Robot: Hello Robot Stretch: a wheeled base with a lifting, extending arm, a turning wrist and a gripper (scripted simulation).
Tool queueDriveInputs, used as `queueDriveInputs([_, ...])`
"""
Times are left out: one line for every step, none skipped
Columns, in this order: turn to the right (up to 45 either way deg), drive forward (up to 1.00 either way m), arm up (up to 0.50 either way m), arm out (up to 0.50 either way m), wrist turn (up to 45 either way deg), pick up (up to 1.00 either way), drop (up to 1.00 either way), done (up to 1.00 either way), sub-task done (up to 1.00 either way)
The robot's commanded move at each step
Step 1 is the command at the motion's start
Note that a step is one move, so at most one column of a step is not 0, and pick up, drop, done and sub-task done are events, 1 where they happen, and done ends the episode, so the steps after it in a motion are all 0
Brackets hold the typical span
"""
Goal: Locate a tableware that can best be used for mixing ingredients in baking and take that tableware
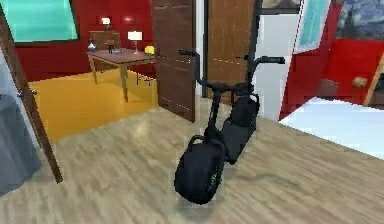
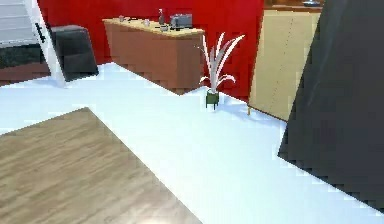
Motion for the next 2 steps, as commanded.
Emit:
queueDriveInputs([0.0,0.4,0.0,0.0,0.0,0.0,0.0,0.0,0.0])
queueDriveInputs([-30.0,0.0,0.0,0.0,0.0,0.0,0.0,0.0,0.0])
